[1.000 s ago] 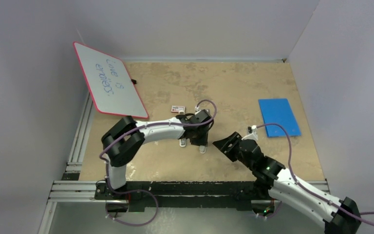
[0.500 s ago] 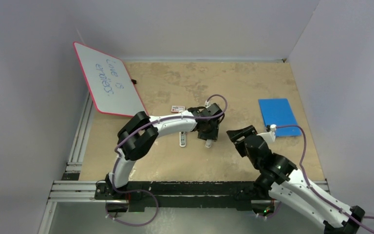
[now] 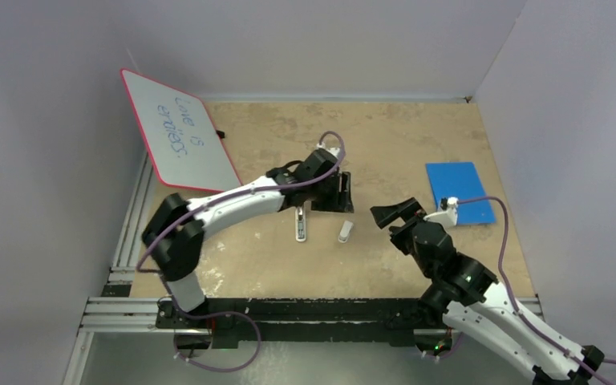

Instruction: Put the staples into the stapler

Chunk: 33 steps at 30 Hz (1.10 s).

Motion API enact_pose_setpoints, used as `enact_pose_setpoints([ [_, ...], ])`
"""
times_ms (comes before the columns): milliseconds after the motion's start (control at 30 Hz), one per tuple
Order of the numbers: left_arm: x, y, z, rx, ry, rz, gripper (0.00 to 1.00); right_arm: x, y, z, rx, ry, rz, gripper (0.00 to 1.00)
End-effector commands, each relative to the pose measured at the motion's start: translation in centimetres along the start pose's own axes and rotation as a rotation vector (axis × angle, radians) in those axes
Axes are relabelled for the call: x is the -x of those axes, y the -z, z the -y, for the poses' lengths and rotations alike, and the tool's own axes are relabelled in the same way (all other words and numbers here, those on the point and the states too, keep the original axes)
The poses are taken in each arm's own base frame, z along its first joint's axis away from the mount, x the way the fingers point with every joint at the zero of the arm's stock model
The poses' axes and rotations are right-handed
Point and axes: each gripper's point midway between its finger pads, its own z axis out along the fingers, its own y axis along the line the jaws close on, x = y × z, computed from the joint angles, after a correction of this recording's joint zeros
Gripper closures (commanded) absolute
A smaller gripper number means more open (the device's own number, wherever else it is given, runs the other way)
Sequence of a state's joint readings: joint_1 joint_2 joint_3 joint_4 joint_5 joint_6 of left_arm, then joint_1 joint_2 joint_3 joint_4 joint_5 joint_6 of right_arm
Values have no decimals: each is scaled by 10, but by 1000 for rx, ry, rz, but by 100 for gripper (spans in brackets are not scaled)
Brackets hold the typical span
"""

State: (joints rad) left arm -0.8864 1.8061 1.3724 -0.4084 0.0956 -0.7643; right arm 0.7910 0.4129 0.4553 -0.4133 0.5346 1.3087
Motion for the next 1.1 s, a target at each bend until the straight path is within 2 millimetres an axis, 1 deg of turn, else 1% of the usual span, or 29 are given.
enact_pose_setpoints([
  [0,31,61,-9,-25,-18,195,44,25,8,-69,180,134,63,1],
  [33,31,72,-18,-13,-8,219,44,26,6,-79,199,175,64,1],
  [100,28,90,-37,25,18,261,44,20,-6,-96,202,265,47,1],
  [200,18,108,-67,67,70,285,46,4,-31,-125,211,393,-7,3],
  [267,8,113,-85,74,110,271,49,-3,-55,-140,184,479,-16,4],
  [300,3,114,-95,74,137,259,50,-10,-65,-147,168,501,-43,4],
  [333,-2,114,-103,67,168,245,52,-13,-75,-159,167,516,-50,5],
  [367,-5,115,-112,59,201,236,54,-19,-85,-164,165,535,-61,5],
  [400,-12,113,-120,47,234,215,56,-24,-95,-170,162,549,-64,6],
  [500,-15,115,-139,9,304,206,59,-38,-121,-188,176,592,-78,7],
  [567,-18,115,-148,-6,340,203,60,-53,-136,-191,162,616,-110,9],
  [600,-19,115,-152,-8,356,205,60,-60,-144,-189,142,630,-131,11],
  [667,-22,113,-158,-15,377,203,61,-79,-158,-180,90,675,-172,15],
  [700,-23,111,-160,-20,384,201,61,-85,-163,-175,58,688,-180,16],
  [867,-27,103,-161,-48,393,172,61,-106,-186,-148,-77,731,-209,21],
  [1000,-29,100,-160,-61,390,161,61,-123,-193,-139,-102,751,-244,32],
  [1067,-30,97,-159,-69,389,148,61,-129,-194,-138,-105,759,-252,41],
])
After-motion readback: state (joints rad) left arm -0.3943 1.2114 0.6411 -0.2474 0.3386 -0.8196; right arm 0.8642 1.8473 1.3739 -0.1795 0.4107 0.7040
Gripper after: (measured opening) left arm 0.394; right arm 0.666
